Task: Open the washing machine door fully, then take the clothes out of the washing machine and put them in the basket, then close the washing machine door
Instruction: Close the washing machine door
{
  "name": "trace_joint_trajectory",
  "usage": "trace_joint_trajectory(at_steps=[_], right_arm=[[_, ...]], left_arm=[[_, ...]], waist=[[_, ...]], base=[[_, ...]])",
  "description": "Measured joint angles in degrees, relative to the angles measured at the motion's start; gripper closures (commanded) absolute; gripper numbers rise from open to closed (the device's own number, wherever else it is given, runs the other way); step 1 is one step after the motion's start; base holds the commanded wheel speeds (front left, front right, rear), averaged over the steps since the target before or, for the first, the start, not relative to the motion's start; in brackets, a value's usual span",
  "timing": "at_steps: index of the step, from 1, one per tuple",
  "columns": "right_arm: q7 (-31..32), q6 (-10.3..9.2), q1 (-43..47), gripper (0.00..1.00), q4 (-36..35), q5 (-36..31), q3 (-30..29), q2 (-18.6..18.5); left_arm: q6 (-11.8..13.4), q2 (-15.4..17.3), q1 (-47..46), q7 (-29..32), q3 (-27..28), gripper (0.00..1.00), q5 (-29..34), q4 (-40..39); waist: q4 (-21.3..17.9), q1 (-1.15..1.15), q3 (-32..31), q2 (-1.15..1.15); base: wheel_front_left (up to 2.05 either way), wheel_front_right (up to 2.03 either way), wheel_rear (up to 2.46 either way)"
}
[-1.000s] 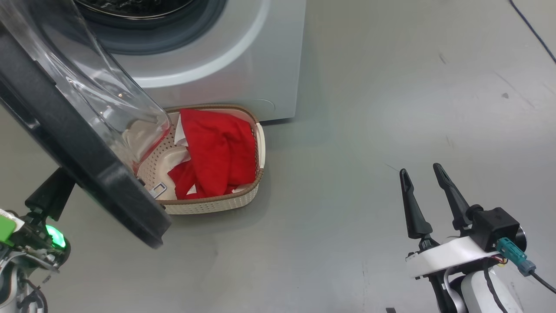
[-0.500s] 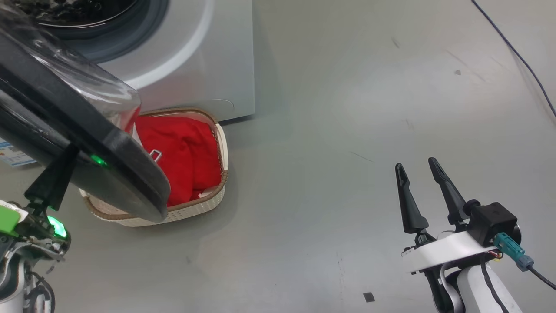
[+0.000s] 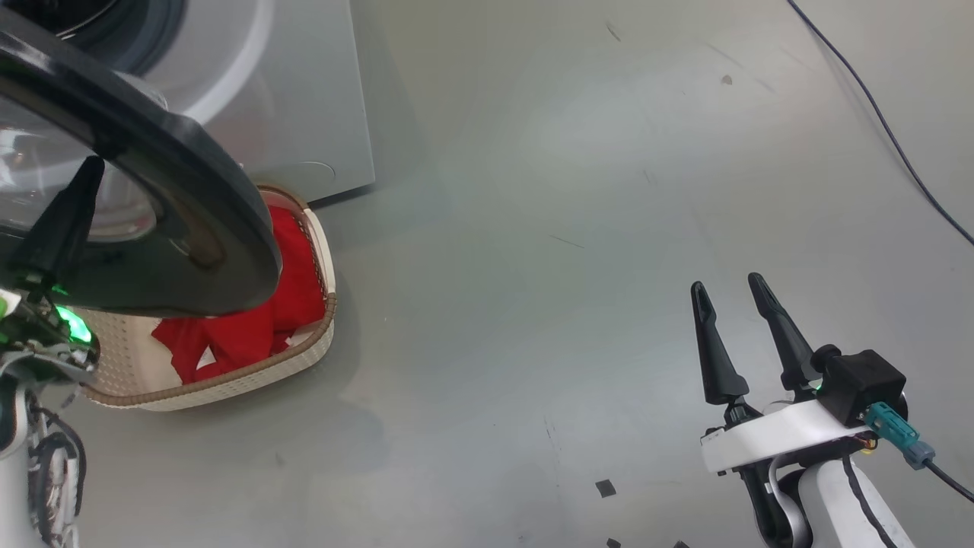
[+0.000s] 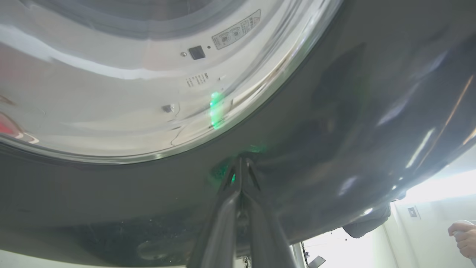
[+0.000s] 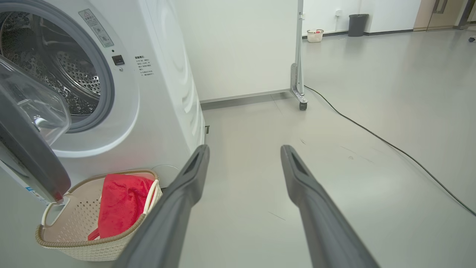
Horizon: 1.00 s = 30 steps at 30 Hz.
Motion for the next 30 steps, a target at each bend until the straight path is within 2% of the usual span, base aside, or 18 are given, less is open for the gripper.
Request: trace_joint_trajectory(at_steps=[14, 30], right_arm=[[-0.4, 0.03, -2.3, 0.00, -1.8, 0.0, -0.8, 0.4], [-0.4, 0.60, -5.4, 0.00, -2.1, 1.4, 0.1, 0.6]], left_arm=[[1.7, -1.6, -13.7, -5.3, -2.0, 1.00, 4.9, 3.9], [2.5, -0.3, -25.2, -11.2, -1.9, 1.00, 9.4, 10.5]], waist=[[-1.3, 0.00, 5.0, 0.00], [-4.0, 0.00, 10.1, 0.00]], base=[[0.00, 0.00, 0.00], [0.00, 0.00, 0.00]])
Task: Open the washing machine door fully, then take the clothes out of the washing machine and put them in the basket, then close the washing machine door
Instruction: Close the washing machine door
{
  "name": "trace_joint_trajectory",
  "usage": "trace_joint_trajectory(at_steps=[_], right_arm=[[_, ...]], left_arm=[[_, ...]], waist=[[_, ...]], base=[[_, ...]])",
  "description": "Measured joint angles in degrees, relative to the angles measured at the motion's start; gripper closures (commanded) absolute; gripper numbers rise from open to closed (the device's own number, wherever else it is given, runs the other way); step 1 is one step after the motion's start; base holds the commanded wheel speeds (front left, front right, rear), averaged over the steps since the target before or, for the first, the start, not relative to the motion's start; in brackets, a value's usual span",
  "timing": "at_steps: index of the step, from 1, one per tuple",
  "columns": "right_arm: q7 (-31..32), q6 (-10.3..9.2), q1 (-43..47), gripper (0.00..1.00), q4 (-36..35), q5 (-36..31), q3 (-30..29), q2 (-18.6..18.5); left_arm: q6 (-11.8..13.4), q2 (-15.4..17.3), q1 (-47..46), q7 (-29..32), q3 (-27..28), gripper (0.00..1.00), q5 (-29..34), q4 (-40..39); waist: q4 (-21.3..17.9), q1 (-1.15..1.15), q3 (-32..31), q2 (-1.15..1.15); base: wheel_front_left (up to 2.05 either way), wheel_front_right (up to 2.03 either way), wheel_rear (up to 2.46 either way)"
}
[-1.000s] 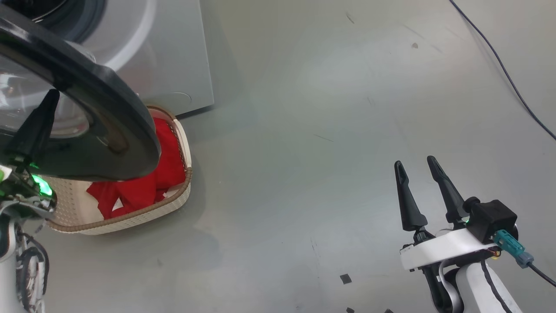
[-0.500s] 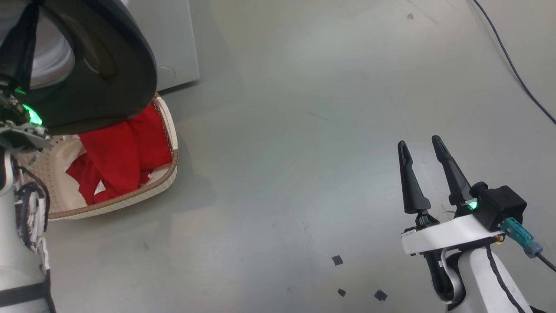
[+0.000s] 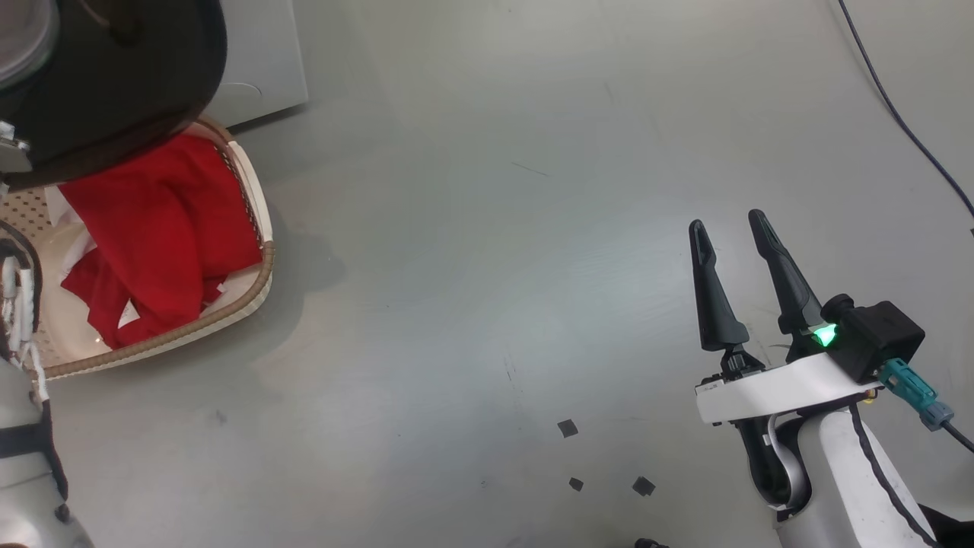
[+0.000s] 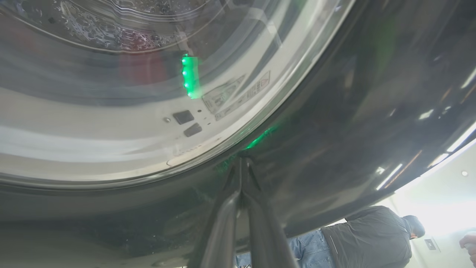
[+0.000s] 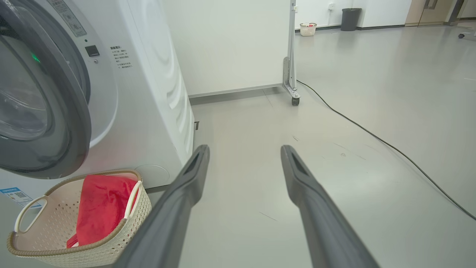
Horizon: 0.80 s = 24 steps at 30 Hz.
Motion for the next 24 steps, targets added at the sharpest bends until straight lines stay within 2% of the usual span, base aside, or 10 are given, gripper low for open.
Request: trace_joint_trajectory(at_steps=[14, 24], right_arm=[[0.0, -0.05, -1.7, 0.00, 0.0, 1.6, -0.5, 0.1], [0.0, -0.60, -1.7, 0.00, 0.2, 1.3, -2.4, 0.2]], left_arm=[[-1.0, 0.2, -2.8, -2.8, 0.5, 1.00, 1.9, 5.3], [-3.1, -3.4, 2.6, -4.2, 2.8, 1.00, -1.5, 6.3]], waist=[[-1.1, 0.00, 1.4, 0.00], [1.1, 0.00, 0.0, 0.00]], base=[[0.00, 0.00, 0.00], [0.00, 0.00, 0.00]])
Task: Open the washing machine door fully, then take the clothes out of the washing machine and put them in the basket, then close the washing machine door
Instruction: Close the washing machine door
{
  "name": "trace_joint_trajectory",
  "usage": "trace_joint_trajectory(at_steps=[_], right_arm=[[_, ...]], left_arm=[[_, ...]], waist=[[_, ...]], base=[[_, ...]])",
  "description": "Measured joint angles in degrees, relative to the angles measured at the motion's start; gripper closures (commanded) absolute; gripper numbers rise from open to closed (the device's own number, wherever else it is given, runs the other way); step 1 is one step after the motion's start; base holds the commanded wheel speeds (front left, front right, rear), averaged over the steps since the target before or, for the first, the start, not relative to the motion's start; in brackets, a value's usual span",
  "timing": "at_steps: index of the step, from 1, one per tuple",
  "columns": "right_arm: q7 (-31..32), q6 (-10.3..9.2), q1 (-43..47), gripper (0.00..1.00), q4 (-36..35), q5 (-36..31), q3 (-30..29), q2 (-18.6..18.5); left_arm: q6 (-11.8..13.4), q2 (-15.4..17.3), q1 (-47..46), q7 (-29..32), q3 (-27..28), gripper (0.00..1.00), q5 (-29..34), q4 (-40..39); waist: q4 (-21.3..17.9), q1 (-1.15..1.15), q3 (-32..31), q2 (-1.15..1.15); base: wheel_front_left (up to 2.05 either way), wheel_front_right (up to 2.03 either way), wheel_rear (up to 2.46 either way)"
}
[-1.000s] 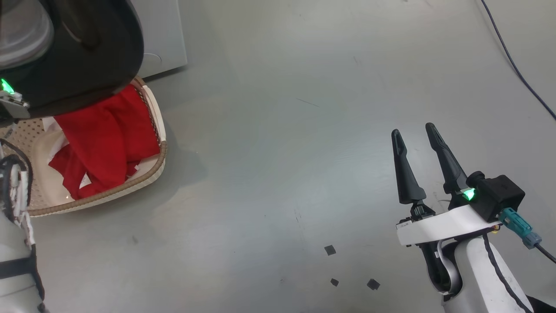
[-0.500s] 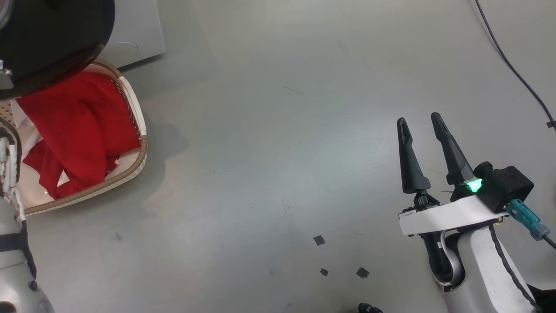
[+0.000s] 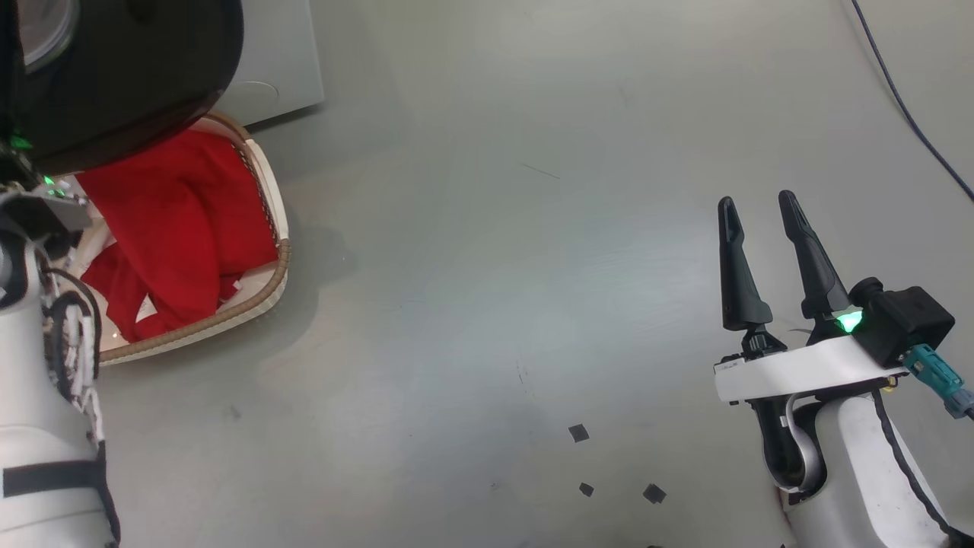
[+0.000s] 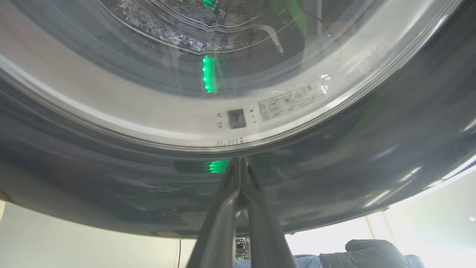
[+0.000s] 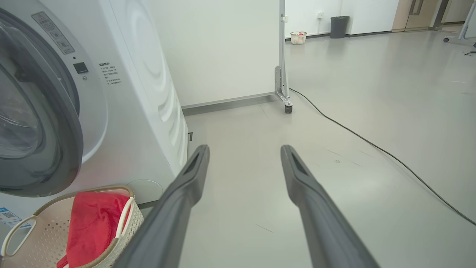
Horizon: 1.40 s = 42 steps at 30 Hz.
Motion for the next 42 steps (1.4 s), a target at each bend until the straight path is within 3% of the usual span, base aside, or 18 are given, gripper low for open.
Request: trace_joint_trajectory(at_steps=[8, 9, 10, 11, 12, 14, 19, 29, 33, 42], right_arm=[[0.0, 0.01, 0.2, 0.00, 0.8, -1.5, -1.2, 0.0], [0.0, 0.01, 0.3, 0.00, 0.9, -1.8, -1.3, 0.0], [0.0, 0.01, 0.3, 0.00, 1.0, -1.9, -1.5, 0.0], [0.0, 0.01, 0.4, 0.00, 1.1, -2.2, -1.7, 0.0], [0.0, 0.01, 0.5, 0.00, 1.2, -2.4, -1.9, -0.1], [0.0, 0.02, 0.8, 0.00, 1.5, -2.9, -2.1, -0.2], [0.0, 0.05, 1.7, 0.00, 2.3, -3.9, -2.4, -0.9], [0.0, 0.08, 4.7, 0.00, 3.9, -5.2, -3.2, -2.4], [0.0, 0.08, 5.8, 0.00, 4.1, -5.4, -3.2, -2.4], [0.0, 0.08, 7.7, 0.00, 4.3, -5.9, -3.1, -2.5]], left_arm=[[0.0, -2.3, 8.0, -0.7, 0.0, 1.00, -0.4, -0.9], [0.0, -2.6, 9.1, -0.7, -0.2, 0.90, -0.4, -1.8], [0.0, -3.0, 10.1, -0.7, -0.6, 0.67, -0.5, -2.9], [0.0, -3.3, 10.9, -0.7, -0.8, 0.67, -0.7, -4.2], [0.0, -3.6, 11.6, -0.7, -1.0, 0.51, -0.9, -5.2], [0.0, -4.0, 13.3, -0.7, -1.2, 0.00, -1.0, -7.1], [0.0, -4.2, 19.5, -2.0, -1.6, 0.00, -1.1, -10.7], [0.0, -4.3, 30.2, -6.0, -7.7, 0.00, 6.7, -18.7], [0.0, -3.8, 33.5, -8.7, -9.9, 0.00, 12.8, -21.3], [0.0, 1.7, 38.1, -16.8, -14.6, 0.00, 30.7, -26.3]], waist=[[2.7, 0.00, -2.1, 0.00], [3.1, 0.00, -2.4, 0.00], [3.5, 0.00, -2.8, 0.00], [3.9, 0.00, -3.1, 0.00], [4.4, 0.00, -3.5, 0.00], [5.2, 0.00, -4.2, 0.00], [7.4, 0.00, -6.4, 0.00], [12.2, 0.00, -11.7, 0.00], [13.9, 0.00, -13.7, 0.00], [17.0, -0.01, -17.6, 0.00]], base=[[0.00, 0.00, 0.00], [0.00, 0.00, 0.00], [0.00, 0.00, 0.00], [0.00, 0.00, 0.00], [0.00, 0.00, 0.00], [0.00, 0.00, 0.00], [0.00, 0.00, 0.00], [0.00, 0.00, 0.00], [0.00, 0.00, 0.00], [0.00, 0.00, 0.00]])
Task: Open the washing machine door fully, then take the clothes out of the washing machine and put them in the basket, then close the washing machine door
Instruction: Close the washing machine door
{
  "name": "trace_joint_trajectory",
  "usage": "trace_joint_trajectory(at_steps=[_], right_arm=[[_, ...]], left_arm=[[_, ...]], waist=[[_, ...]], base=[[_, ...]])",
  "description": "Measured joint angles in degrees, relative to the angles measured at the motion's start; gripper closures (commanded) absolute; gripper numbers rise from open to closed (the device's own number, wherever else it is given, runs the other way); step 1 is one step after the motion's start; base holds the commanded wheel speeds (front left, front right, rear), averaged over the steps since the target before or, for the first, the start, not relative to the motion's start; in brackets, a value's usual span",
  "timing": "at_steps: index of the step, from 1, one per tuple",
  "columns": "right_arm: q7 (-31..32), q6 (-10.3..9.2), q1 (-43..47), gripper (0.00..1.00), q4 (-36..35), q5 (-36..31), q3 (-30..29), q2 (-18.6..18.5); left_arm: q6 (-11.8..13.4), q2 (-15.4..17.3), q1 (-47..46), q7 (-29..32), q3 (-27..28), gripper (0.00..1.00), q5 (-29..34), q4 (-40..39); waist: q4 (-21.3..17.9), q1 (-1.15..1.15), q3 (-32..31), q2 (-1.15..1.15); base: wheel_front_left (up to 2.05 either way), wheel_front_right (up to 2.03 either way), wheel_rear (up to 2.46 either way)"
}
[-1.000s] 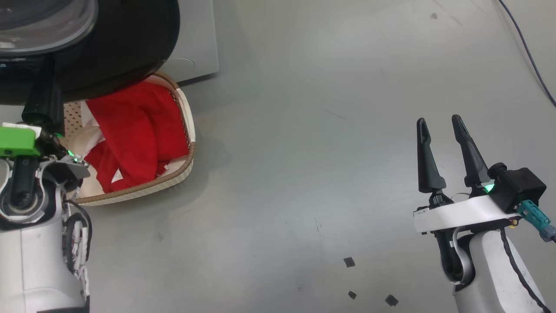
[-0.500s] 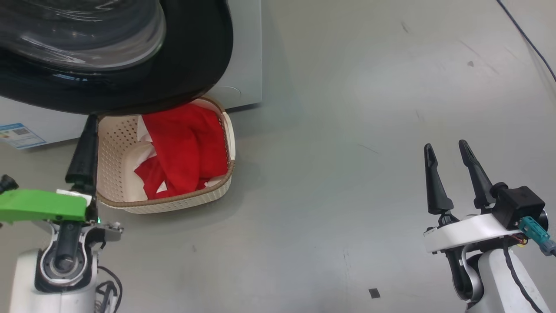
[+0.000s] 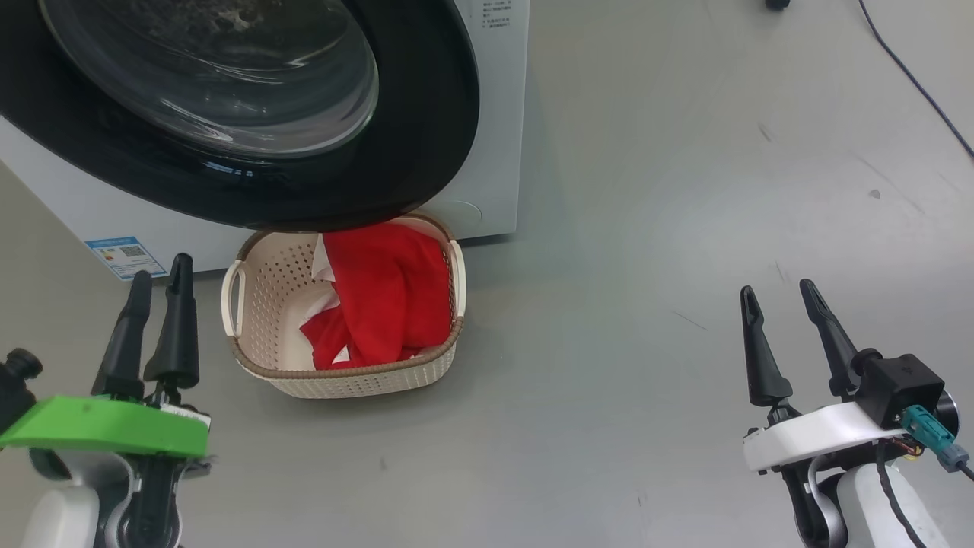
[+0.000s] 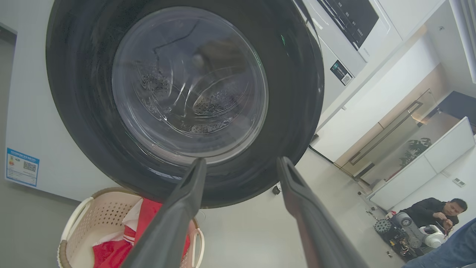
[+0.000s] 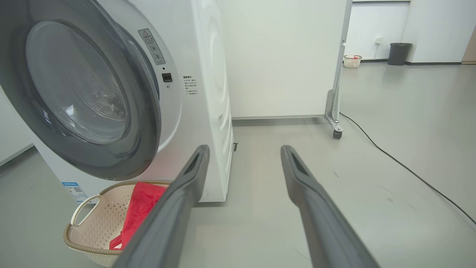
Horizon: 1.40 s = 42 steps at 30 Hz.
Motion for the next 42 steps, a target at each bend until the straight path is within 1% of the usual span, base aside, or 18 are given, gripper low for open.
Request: trace_joint_trajectory(at_steps=[4, 8, 10, 15, 21, 27, 38, 39, 42], right_arm=[[0.0, 0.00, 0.2, 0.00, -0.1, -0.5, 0.1, -0.1], [0.0, 0.00, 1.1, 0.00, -0.2, -0.5, 0.2, -0.2], [0.0, 0.00, 1.2, 0.00, -0.3, -0.6, 0.1, -0.2], [0.0, 0.00, 2.3, 0.00, -0.3, -0.9, 0.3, -0.2], [0.0, -0.02, 4.1, 0.00, 0.1, -0.9, 0.3, -0.2], [0.0, -0.08, 5.8, 0.00, 0.5, -1.0, 0.4, -0.2], [0.0, -0.20, 6.2, 0.00, 0.4, -1.0, 0.5, -0.2], [0.0, -0.52, 6.3, 0.00, 0.4, -1.1, 0.5, -0.2], [0.0, -0.59, 6.3, 0.00, 0.4, -1.2, 0.5, -0.2]], left_arm=[[0.0, 2.5, 2.7, -3.5, -0.9, 0.00, 8.4, 0.0], [0.3, 3.6, 5.3, -6.2, -1.7, 0.00, 15.2, -0.1], [1.5, 4.3, 6.1, -7.2, -2.4, 0.00, 18.6, -0.1], [4.2, 4.2, 8.2, -9.0, -4.1, 0.00, 23.0, 0.6], [6.5, 3.6, 10.4, -10.1, -5.4, 0.00, 25.8, 2.5], [8.1, 3.1, 11.7, -10.4, -7.1, 0.00, 28.0, 2.9], [9.5, 2.5, 11.7, -11.1, -8.4, 0.00, 30.3, 3.0], [9.6, 2.5, 11.7, -11.1, -8.4, 0.00, 30.3, 3.1], [9.6, 2.3, 11.7, -11.2, -8.5, 0.00, 30.7, 3.1]], waist=[[0.8, 0.00, -1.4, 0.00], [1.3, 0.00, -2.5, 0.00], [1.5, 0.00, -2.8, 0.00], [1.7, 0.00, -3.5, 0.00], [1.8, 0.00, -4.5, 0.00], [2.0, 0.00, -5.2, 0.00], [1.9, 0.00, -5.3, 0.00], [1.9, 0.00, -5.3, 0.00], [1.8, 0.00, -5.2, 0.00]], base=[[0.00, 0.00, 0.00], [0.00, 0.00, 0.00], [0.00, 0.00, 0.00], [0.00, 0.00, 0.00], [0.00, 0.00, 0.00], [0.00, 0.00, 0.00], [0.00, 0.00, 0.00], [0.00, 0.00, 0.00], [0.00, 0.00, 0.00]])
